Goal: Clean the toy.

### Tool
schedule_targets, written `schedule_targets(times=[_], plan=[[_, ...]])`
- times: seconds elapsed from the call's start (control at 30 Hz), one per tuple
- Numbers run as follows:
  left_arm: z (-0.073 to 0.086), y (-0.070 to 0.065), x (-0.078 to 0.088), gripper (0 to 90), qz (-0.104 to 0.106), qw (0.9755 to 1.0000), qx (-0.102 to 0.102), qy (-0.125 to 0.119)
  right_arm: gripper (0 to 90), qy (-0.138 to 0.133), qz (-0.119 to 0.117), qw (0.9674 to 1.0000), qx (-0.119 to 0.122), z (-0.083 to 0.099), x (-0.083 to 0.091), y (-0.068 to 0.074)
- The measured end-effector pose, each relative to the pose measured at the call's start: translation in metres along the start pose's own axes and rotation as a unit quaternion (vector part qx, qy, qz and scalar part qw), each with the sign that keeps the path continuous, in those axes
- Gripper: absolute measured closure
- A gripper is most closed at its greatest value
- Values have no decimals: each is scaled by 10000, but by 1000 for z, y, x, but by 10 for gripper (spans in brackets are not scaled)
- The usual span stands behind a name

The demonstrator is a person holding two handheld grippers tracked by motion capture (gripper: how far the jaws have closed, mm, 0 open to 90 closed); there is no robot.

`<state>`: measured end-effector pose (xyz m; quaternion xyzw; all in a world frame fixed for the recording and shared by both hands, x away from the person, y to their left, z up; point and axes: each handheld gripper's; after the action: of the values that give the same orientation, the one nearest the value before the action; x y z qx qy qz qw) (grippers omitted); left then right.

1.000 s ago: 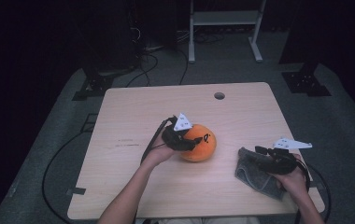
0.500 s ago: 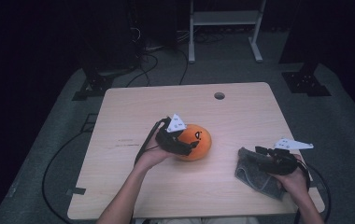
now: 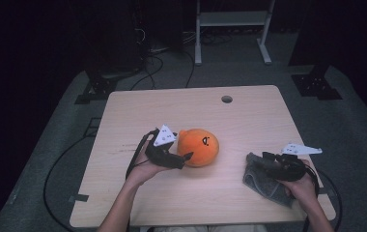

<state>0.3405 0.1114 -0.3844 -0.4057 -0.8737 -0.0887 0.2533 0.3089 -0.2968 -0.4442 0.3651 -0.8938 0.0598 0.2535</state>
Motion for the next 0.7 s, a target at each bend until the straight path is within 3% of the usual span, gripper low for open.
schedule_targets(times=[0.2, 0.7], plan=[[11, 2, 8, 109, -79, 9999, 52, 39, 365, -13, 5, 10000, 18, 0, 2, 1], [42, 5, 23, 89, -244, 9987, 457, -21, 362, -95, -65, 9999, 6, 3, 7, 6]])
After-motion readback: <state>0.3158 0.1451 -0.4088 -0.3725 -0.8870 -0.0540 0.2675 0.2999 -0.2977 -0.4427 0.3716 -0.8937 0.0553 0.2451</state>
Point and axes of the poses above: each handheld gripper's, and its own axes: x roughly backward along the jaws, z roughly out of its underside, y roughly to its left, and after that the axes turned 8 degrees about x, right-handed
